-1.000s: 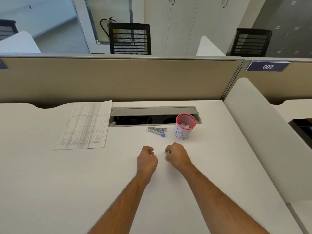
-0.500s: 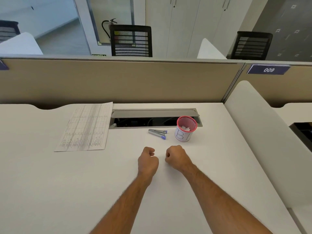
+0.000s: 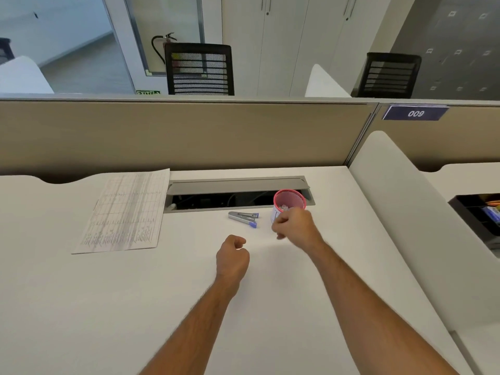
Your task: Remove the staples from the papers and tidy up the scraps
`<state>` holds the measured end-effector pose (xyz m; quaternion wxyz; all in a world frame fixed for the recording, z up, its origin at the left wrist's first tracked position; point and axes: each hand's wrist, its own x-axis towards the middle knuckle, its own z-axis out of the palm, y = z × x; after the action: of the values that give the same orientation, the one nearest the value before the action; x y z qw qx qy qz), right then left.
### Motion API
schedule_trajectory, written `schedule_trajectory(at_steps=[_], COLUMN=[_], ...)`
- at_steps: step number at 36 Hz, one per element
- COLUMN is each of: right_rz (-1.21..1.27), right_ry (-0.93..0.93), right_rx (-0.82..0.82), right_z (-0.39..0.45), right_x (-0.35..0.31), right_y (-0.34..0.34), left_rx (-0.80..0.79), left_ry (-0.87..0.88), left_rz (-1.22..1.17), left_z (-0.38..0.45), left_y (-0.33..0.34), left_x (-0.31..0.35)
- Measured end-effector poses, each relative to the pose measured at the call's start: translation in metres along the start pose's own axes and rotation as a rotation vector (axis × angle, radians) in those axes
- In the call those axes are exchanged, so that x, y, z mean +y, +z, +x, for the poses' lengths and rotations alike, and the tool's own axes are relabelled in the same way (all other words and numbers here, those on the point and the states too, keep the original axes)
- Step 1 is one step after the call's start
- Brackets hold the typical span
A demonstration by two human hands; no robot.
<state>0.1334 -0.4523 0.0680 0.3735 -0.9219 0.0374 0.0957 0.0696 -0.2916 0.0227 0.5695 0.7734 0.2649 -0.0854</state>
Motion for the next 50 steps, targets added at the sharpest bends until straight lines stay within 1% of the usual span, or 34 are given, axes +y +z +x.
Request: schedule_trajectory(at_steps=[4,9,23,32,41,50], right_rz=[-0.026,-0.11,-0.423,-0.421,-0.425,-0.481], right_ry=[-0.025,-0.037,0.013,0.042,-0.017,-0.071], right_rx=[0.108,0.171,0.094,0.083,0.146,0.136], right_z=[0.018,0.044,0.087,0.089,0.077,0.051], right_x=[-0.006,-0.008,-0.012,-0.01,-0.015,-0.034], right_y=[-0.025,-0.039,-0.025,-0.022,-0.026,-0.032], left_rx=[-0.016,-0.014,-0.003,0.016,0.025,0.033], left_ry=[0.007,0.005,0.004,-0.005,0.003,0.035], left_rz=[-0.008,-0.018,-0.047,-0.054,-0.064,-0.065], left_z=[0.001,0.004,0.021,0.024,0.017,0.001], left_y=[0.002,0.002,0.002,-0.007,-0.013,-0.024], left_x=[0.001,0.002,0.006,0.001,0.004,0.011])
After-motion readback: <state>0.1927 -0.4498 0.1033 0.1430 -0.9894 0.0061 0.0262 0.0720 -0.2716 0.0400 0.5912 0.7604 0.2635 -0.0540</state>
